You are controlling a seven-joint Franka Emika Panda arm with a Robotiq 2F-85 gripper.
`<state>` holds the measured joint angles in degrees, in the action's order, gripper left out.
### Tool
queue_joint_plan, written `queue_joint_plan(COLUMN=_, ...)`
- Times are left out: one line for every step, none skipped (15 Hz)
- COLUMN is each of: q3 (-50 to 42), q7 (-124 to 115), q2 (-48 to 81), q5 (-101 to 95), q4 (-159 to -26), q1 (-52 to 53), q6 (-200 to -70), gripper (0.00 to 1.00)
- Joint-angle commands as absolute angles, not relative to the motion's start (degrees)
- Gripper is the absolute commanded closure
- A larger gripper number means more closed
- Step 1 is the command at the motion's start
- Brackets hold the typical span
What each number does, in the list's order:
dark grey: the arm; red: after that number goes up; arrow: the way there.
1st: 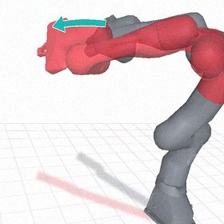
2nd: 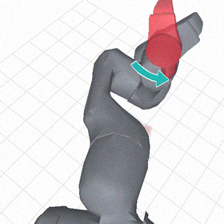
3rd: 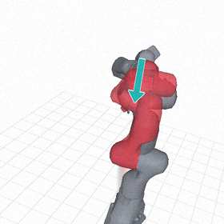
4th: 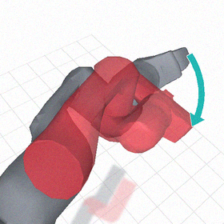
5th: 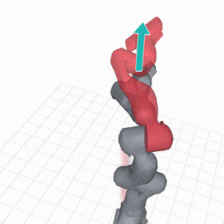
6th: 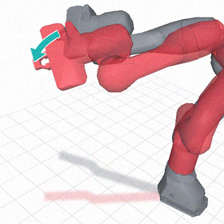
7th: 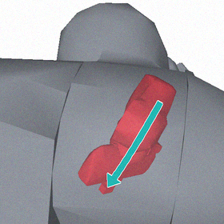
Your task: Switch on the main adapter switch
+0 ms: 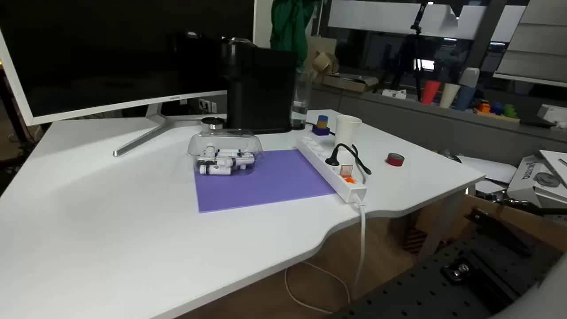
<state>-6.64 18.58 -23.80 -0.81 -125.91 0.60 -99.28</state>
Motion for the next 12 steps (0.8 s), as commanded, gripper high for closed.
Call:
queue_joint_plan(q3=-6.4, q7=18.7, q2=-23.7, q5=-0.7, q4=-125.8, q1=0.3, q6=-99.3, gripper=0.00)
queue_joint_plan(q3=-6.4, q7=18.7, q2=-23.7, q5=-0.7, q4=-125.8, q1=0.3, q6=-99.3, gripper=0.00)
queue_joint_plan(q3=-6.4, q7=18.7, q2=-23.7, q5=-0.7, q4=-125.8, q1=0.3, q6=-99.3, gripper=0.00)
queue_joint_plan(q3=-6.4, q7=18.7, q2=-23.7, q5=-0.7, q4=-125.8, q1=0.3, q6=-99.3, gripper=0.00)
queue_joint_plan(q3=-6.4, q7=18.7, q2=-23.7, q5=-0.7, q4=-125.8, q1=0.3, q6=-99.3, gripper=0.00)
queue_joint_plan(q3=-6.4, q7=18.7, q2=-23.7, q5=-0.7, q4=-125.8, q1=0.3, q6=-99.3, gripper=0.00)
queue_joint_plan(q3=-6.4, q7=18.7, q2=-23.7, q5=-0.7, q4=-125.8, q1=0.3, q6=-99.3, gripper=0.00)
queue_joint_plan(q3=-6.4, q7=18.7, q2=-23.7, q5=-0.7, q4=-125.8, q1=0.3, q6=-99.3, gripper=0.00)
queue_joint_plan(q3=-6.4, q7=18.7, q2=-23.7, q5=-0.7, q4=-125.8, q1=0.3, q6=-99.3, gripper=0.00)
queue_joint_plan(q3=-6.4, q7=18.7, q2=-23.7, q5=-0.7, q4=-125.8, q1=0.3, q6=-99.3, gripper=0.00)
queue_joint_plan(q3=-6.4, q7=18.7, q2=-23.7, q5=-0.7, q4=-125.8, q1=0.3, q6=-99.3, gripper=0.00)
queue_joint_plan(q3=-6.1, q7=17.8, q2=-23.8, q5=-1.1, q4=-126.7, q1=0.2, q6=-100.7, gripper=0.00)
